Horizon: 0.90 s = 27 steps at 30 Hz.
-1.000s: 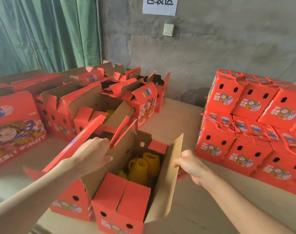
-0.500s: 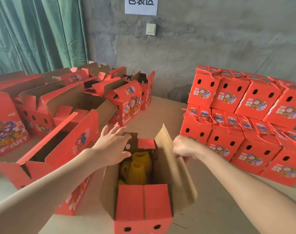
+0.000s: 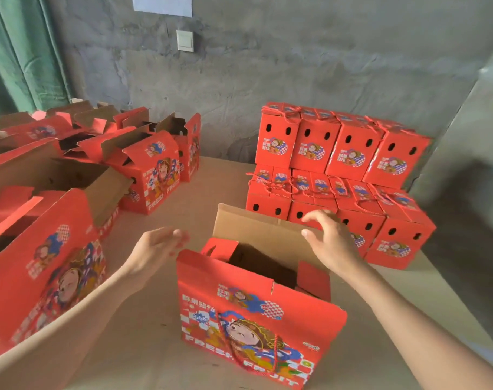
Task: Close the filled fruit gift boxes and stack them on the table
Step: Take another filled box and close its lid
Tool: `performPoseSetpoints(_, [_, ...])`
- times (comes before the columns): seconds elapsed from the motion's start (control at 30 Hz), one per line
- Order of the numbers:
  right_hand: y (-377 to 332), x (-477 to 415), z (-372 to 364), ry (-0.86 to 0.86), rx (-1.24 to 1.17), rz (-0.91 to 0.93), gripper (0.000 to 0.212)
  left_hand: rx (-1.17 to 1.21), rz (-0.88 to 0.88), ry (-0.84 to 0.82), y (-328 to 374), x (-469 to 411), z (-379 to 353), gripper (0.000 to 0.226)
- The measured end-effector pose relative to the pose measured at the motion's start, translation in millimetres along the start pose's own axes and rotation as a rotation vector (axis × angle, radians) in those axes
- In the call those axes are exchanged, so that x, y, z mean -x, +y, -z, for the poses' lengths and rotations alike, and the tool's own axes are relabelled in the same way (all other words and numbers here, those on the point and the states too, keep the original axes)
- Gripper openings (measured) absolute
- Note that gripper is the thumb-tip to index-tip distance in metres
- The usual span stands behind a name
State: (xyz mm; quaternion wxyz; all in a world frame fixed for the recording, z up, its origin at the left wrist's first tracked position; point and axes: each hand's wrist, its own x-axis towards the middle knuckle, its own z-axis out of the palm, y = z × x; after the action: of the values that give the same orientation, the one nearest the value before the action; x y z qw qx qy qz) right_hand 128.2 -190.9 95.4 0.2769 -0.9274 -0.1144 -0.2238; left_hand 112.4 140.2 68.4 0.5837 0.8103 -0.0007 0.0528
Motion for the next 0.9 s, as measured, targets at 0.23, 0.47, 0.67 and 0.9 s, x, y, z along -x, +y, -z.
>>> performPoseSetpoints(0.23, [44.9, 109.1, 1.1, 0.097, -0.178, -0.157, 0.029, 0.231, 0.217, -0.237, -48.3, -13.3, -13.3, 0.034])
performPoseSetpoints(0.47, [39.5, 141.2, -10.3, -0.303, -0.294, -0.279, 0.059, 0.470, 0.389, -0.084, -74.8, -2.1, -43.9, 0.046])
performPoseSetpoints(0.67, [31.0, 124.0, -8.3, -0.352, -0.687, -0.530, 0.039, 0.552, 0.295, -0.124, -78.6, 42.0, -36.0, 0.050])
performPoseSetpoints(0.9, [29.9, 124.7, -24.5, -0.256, -0.903, -0.614, 0.043, 0.588, 0.277, 0.084, -67.7, 41.9, -37.4, 0.048])
